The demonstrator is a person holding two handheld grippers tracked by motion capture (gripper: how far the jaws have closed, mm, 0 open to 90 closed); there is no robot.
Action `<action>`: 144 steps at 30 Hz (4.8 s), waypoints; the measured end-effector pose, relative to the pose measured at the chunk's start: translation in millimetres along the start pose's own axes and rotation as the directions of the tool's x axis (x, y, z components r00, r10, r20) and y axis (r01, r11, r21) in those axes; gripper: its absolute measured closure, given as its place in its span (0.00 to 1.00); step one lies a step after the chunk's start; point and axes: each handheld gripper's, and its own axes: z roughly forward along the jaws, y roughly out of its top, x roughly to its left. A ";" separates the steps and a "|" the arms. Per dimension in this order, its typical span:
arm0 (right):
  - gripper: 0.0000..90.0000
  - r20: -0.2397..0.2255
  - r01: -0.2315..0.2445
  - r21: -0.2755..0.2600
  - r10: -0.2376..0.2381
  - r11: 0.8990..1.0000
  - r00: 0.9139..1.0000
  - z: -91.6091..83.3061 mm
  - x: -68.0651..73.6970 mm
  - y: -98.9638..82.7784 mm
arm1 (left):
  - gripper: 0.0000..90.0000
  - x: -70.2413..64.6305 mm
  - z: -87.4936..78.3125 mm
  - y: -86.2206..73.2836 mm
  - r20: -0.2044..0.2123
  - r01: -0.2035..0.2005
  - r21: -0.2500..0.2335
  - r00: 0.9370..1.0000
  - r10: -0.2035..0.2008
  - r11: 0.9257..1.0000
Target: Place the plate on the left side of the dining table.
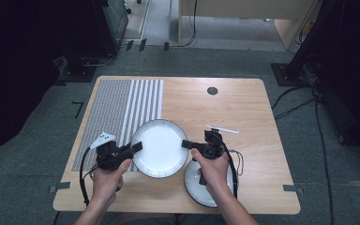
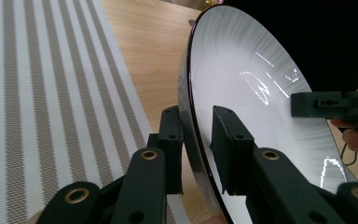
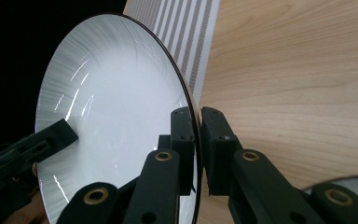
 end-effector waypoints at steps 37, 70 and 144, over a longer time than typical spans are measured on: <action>0.93 0.023 0.007 0.009 -0.007 1.000 1.000 126.5 63.5 54.7 | 0.81 114.4 -1.2 49.1 -0.101 0.096 -0.052 0.990 -0.100 0.994; 0.93 0.146 -0.029 0.028 0.024 0.999 0.989 237.0 52.9 80.5 | 0.85 205.9 57.1 55.2 -0.156 0.265 -0.058 0.950 -0.271 0.962; 0.40 0.093 0.270 -0.040 -0.265 0.962 0.960 161.4 14.2 103.1 | 0.17 173.1 36.4 44.3 -0.310 0.085 0.059 0.949 -0.062 0.995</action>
